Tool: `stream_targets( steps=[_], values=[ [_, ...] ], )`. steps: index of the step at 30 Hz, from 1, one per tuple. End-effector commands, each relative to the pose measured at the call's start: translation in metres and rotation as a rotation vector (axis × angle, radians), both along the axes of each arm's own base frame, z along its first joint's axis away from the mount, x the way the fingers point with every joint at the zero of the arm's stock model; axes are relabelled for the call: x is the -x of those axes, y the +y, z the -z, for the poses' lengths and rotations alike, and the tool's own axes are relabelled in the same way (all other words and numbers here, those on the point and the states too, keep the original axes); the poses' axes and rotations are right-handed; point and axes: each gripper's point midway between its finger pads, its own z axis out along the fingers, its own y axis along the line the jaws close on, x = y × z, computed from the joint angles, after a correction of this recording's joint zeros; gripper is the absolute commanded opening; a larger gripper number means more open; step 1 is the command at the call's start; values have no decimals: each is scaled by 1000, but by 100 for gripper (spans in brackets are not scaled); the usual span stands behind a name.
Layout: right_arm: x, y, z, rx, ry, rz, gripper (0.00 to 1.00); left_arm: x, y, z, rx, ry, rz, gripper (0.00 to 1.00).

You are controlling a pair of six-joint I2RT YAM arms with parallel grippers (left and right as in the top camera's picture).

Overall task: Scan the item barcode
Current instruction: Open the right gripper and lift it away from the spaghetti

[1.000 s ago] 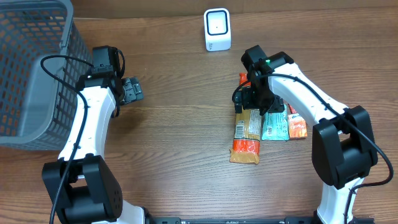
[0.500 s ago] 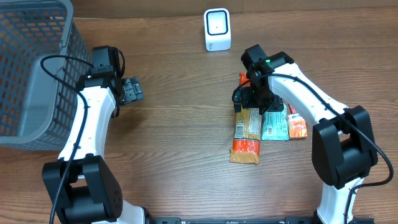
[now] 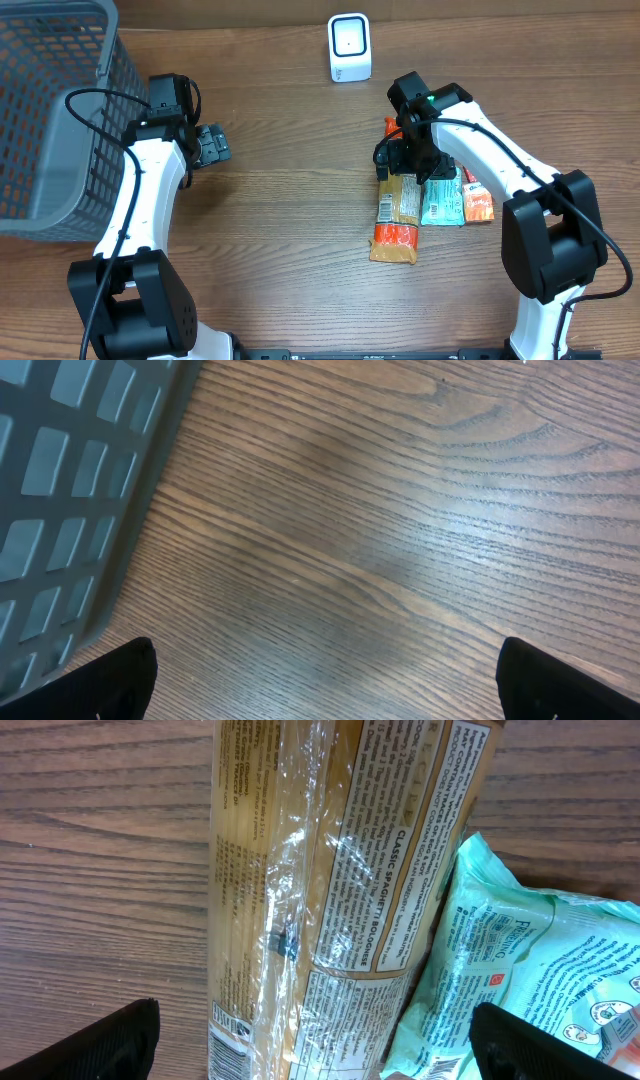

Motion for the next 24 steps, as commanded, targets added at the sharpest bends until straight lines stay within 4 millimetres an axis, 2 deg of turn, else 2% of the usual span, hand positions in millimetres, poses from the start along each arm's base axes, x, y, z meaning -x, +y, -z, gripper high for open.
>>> stream_targets(
  steps=[1,7,9,13,17,21,24],
  values=[
    [-1,3,-10,-18,-24,-3,100,-4,3,-8,-16,-20,4,100],
    [0,8,-15,-25,-40,-16,100,-4,3,-8,-16,-20,4,100],
    [2,13,-23,-34,-58,-30,100,-4,3,-8,-16,-20,4,100],
    [7,27,-49,-67,-121,-66,100,-4,3,-8,-16,-20,4,100],
    [11,31,-88,-113,-212,-82,100,-4,3,-8,-16,-20,4,100],
    [18,27,-142,-177,-340,-81,100,-4,3,-8,-16,-20,4,100],
    [18,8,-178,-160,-462,-55,100,-4,3,-8,-16,-20,4,100]
  ],
)
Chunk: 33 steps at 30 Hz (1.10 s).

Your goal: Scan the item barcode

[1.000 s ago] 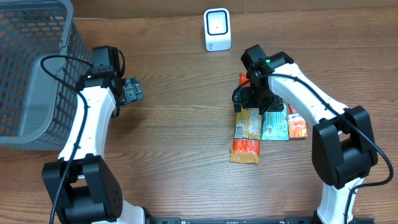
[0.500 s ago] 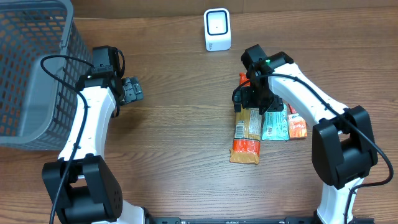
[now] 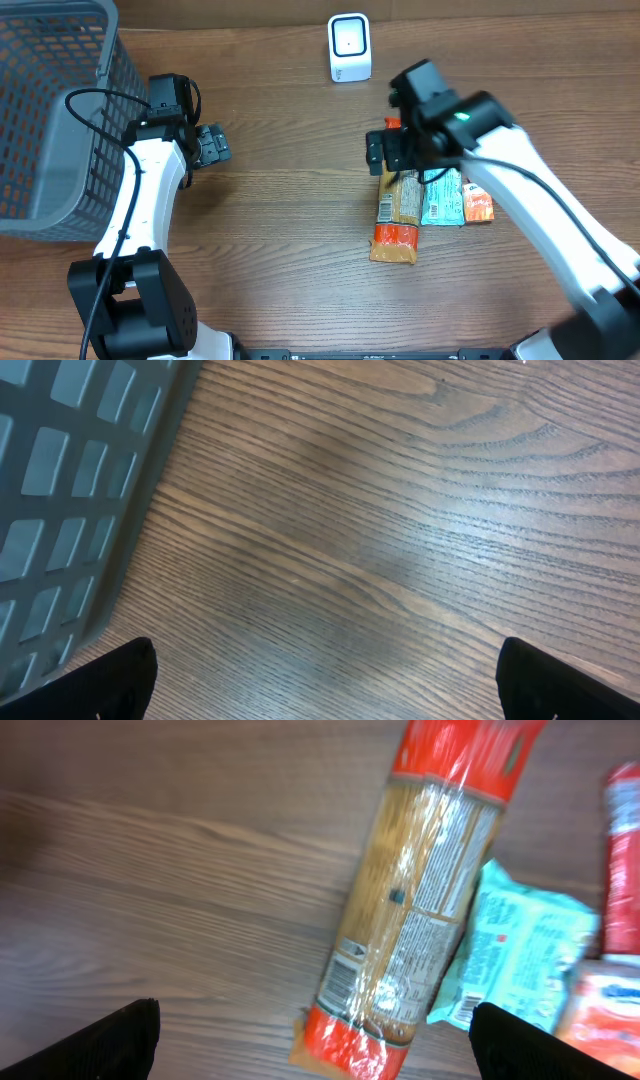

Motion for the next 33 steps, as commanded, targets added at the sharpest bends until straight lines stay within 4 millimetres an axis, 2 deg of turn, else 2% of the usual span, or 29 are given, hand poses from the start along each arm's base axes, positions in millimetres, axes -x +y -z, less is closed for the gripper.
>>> stream_targets(
  steps=[1,6,11,12,19,23,25,29,33],
  values=[
    [3,-26,-53,-6,-163,52,100,-4,3,-8,-16,-20,4,100],
    [24,-59,-111,-58,-313,114,100,-4,3,-8,-16,-20,4,100],
    [57,-88,-164,-106,-479,160,100,-4,3,-8,-16,-20,4,100],
    [74,-99,-185,-129,-552,177,100,-4,3,-8,-16,-20,4,100],
    [146,-133,-242,-254,-779,195,100,-4,3,-8,-16,-20,4,100],
    [182,-152,-260,-306,-884,216,100,-4,3,-8,-16,-20,4,100],
    [197,-161,-263,-315,-916,234,100,-4,3,-8,-16,-20,5,100],
    [224,-180,-257,-297,-945,292,100,-4,3,-8,-16,-20,4,100],
    [235,-188,-248,-275,-946,330,100,-4,3,-8,-16,-20,4,100]
  ],
)
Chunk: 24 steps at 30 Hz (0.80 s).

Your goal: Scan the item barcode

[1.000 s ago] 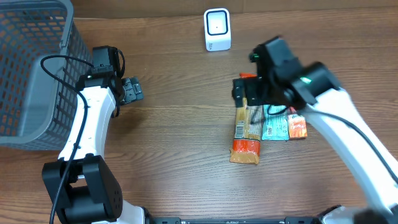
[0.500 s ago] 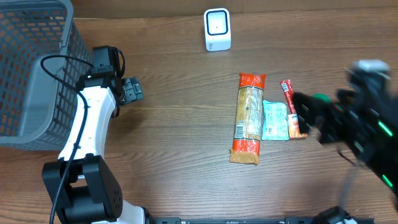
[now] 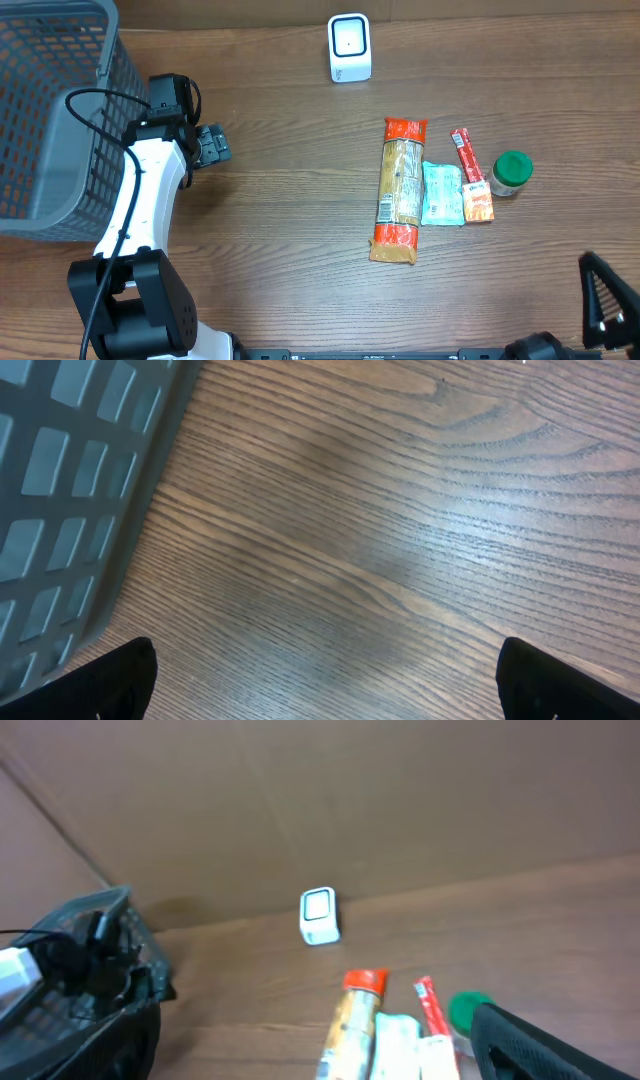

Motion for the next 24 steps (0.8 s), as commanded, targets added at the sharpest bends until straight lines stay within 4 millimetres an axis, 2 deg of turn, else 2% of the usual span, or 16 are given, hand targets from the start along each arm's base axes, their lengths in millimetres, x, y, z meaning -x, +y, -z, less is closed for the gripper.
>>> stream_targets(
  steps=[1,7,12,19,24],
  values=[
    [8,-9,5,3,-16,50,100,-4,3,-8,-16,-20,4,100],
    [13,-12,37,5,-10,71,100,-4,3,-8,-16,-20,4,100],
    [6,-10,66,-8,-54,72,100,-4,3,-8,-16,-20,4,100],
    [-25,-3,97,-45,-176,84,100,-4,3,-8,-16,-20,4,100],
    [-52,3,99,-89,-337,85,100,-4,3,-8,-16,-20,4,100]
  ],
)
